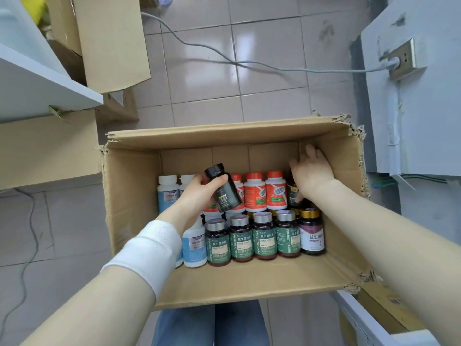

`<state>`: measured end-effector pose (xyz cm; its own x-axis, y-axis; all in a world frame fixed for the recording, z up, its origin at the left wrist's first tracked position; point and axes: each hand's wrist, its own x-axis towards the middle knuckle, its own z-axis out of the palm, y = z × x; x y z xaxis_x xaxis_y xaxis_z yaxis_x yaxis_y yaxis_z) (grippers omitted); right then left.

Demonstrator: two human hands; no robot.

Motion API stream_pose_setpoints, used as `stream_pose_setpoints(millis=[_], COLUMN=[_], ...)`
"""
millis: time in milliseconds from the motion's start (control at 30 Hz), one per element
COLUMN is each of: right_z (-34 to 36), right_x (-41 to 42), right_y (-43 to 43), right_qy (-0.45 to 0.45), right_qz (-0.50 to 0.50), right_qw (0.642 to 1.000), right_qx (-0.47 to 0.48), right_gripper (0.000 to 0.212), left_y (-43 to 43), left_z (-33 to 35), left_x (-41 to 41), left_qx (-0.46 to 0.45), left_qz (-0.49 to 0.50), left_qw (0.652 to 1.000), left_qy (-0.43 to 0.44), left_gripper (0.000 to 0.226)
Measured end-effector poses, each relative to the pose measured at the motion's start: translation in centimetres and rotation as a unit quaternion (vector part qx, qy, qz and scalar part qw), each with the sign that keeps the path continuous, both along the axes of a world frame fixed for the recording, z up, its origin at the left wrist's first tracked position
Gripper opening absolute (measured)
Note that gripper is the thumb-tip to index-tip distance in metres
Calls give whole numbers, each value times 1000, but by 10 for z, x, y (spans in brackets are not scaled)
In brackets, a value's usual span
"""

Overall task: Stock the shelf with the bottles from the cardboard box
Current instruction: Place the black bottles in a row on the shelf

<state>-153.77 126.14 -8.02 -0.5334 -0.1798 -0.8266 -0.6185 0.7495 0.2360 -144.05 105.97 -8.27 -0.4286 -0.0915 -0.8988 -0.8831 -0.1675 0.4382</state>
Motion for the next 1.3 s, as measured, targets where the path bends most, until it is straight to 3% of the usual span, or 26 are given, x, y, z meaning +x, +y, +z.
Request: stream_pose_setpoints(millis=[133,233,400,633,733,833,1067,1200,1300], right_z=[22,49,111,228,281,331,424,471,501], right_x=[6,12,34,121,178,243,389,459,515], right_y=[1,4,17,28,29,25,11,20,39], right_qy=[63,88,35,-26,0,37,64,103,121], right_qz=[-62,-230,-482,-666,-695,-730,-739,-715,-686], right_qw=[994,947,789,551,494,398,194,115,45], right_qx=[-69,-204,-380,-502,-523,-555,-642,-682,-716], right_gripper=[77,71,69,67,69,68,23,22,36], left_y=[0,-2,-1,15,24,31,65,108,141], left_z=[16,34,94,217,271,323,430,498,541], left_x=[4,8,9,25,47,80,168,224,274], left_qx=[23,17,3,31,69,109,189,227,242], left_qz=[34,46,58,24,-16,-74,-206,-264,-314], left_qw=[999,998,992,973,962,944,890,849,814], left_qy=[25,49,113,226,263,304,359,398,424], left_gripper=[33,15,32,15,30,28,21,20,15])
